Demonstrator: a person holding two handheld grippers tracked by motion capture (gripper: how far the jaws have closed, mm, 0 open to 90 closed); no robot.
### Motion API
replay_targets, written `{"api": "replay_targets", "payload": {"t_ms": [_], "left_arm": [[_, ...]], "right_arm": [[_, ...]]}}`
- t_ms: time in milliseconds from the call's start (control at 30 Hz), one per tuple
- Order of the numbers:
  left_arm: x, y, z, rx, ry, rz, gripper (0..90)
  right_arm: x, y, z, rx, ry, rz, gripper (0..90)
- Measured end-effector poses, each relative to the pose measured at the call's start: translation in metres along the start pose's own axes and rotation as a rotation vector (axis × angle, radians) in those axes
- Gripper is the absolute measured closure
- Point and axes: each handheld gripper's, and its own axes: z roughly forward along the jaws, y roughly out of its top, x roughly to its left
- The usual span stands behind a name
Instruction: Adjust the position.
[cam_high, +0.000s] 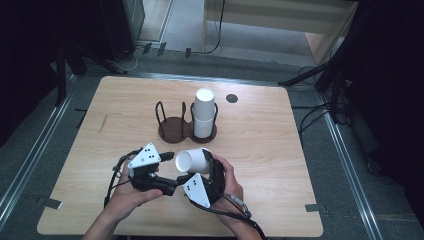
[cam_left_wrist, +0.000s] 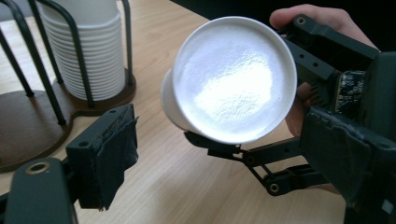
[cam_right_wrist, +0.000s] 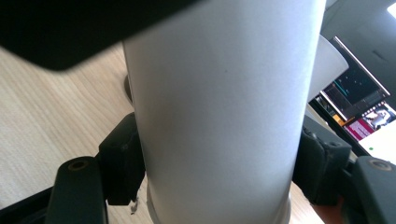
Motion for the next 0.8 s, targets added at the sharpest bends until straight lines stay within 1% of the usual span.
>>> {"api": "replay_targets", "payload": {"t_ms": [67,100,167,200,300,367,500,600,667,700,733,800], "left_arm": [[-0.001,0.001,0.0,0.023,0.003,0.003,13.6],[-0.001,0.002,-0.001,0.032,-0.002,0.008,13.9],[-0.002,0.003,-0.001,0.042,-0.008,0.011,14.5],[-0.002,0.003,-0.001,0.046,-0.004,0.015,15.0],[-0.004,0.005,-0.001,0.05,0.008,0.007,18.3],[-0.004,0.005,-0.001,0.051,0.017,0.007,20.2],[-0.005,0.006,-0.001,0.061,0.019,0.007,22.2],[-0.005,0.006,-0.001,0.065,0.022,0.011,23.3],[-0.006,0.006,-0.001,0.066,0.021,0.012,23.7],[-0.006,0.006,-0.001,0.064,0.02,0.013,25.1],[-0.006,0.006,-0.001,0.064,0.02,0.013,26.3],[-0.007,0.006,-0.002,0.063,0.03,0.013,27.5]], "right_arm": [[0.002,0.0,-0.001,-0.007,0.013,-0.01,28.5],[0.003,0.001,-0.001,-0.008,0.021,-0.01,28.5],[0.005,0.001,-0.001,-0.022,0.032,-0.016,28.5],[0.006,0.002,-0.002,-0.025,0.034,-0.02,28.4],[0.009,0.003,-0.003,-0.043,0.049,-0.037,28.4],[0.01,0.003,-0.003,-0.047,0.055,-0.038,28.4],[0.012,0.004,-0.004,-0.062,0.064,-0.038,28.4],[0.013,0.005,-0.006,-0.086,0.076,-0.048,28.4],[0.013,0.006,-0.007,-0.09,0.076,-0.051,28.4],[0.014,0.006,-0.007,-0.092,0.078,-0.062,28.3],[0.014,0.006,-0.007,-0.092,0.078,-0.062,28.3],[0.014,0.006,-0.007,-0.093,0.076,-0.064,28.2]]}}
